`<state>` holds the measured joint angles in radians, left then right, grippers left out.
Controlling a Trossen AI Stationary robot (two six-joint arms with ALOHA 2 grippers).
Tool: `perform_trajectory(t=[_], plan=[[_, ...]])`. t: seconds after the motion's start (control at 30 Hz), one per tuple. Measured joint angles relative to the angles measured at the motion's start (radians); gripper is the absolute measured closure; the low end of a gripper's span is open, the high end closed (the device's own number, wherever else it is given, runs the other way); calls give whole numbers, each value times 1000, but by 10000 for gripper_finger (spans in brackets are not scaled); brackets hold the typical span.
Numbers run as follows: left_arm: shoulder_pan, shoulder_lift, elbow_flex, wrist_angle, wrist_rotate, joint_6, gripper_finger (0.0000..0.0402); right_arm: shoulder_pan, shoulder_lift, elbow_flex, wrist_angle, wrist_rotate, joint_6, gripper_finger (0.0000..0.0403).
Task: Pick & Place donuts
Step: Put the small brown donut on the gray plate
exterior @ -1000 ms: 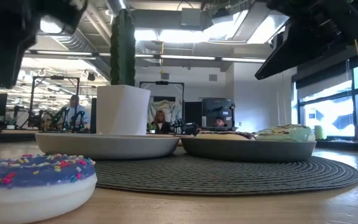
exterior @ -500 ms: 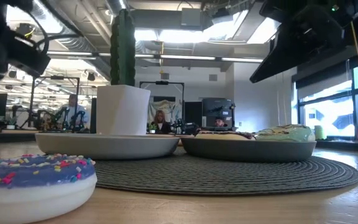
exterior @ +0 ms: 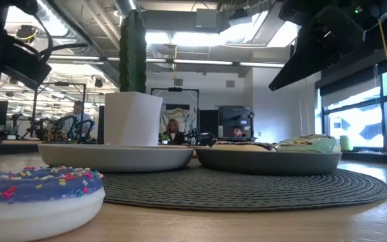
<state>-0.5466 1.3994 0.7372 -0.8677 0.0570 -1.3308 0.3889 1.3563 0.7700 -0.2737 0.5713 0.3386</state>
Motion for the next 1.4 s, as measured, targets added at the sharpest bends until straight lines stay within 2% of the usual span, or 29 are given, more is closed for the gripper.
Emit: perform_trajectory(t=[0.2,0.33,0.53,0.77,0.9,1.03,1.2,1.4], plan=[[-9,45,0,0,-12,-2,175,0,0,0,-2,0,2,295],[-9,81,0,2,-12,-2,192,0,0,0,0,0,2,295],[-9,109,0,32,14,6,237,0,0,0,2,2,-3,295],[-7,82,20,12,32,9,298,0,0,0,2,3,-8,295],[9,43,60,-25,-14,10,322,0,0,0,7,3,-30,295],[62,22,124,-17,-128,36,334,-5,0,0,35,3,-40,295],[164,29,179,88,-235,193,338,-22,0,0,48,3,-81,295],[300,77,179,236,-241,372,339,-47,0,0,48,4,-89,295]])
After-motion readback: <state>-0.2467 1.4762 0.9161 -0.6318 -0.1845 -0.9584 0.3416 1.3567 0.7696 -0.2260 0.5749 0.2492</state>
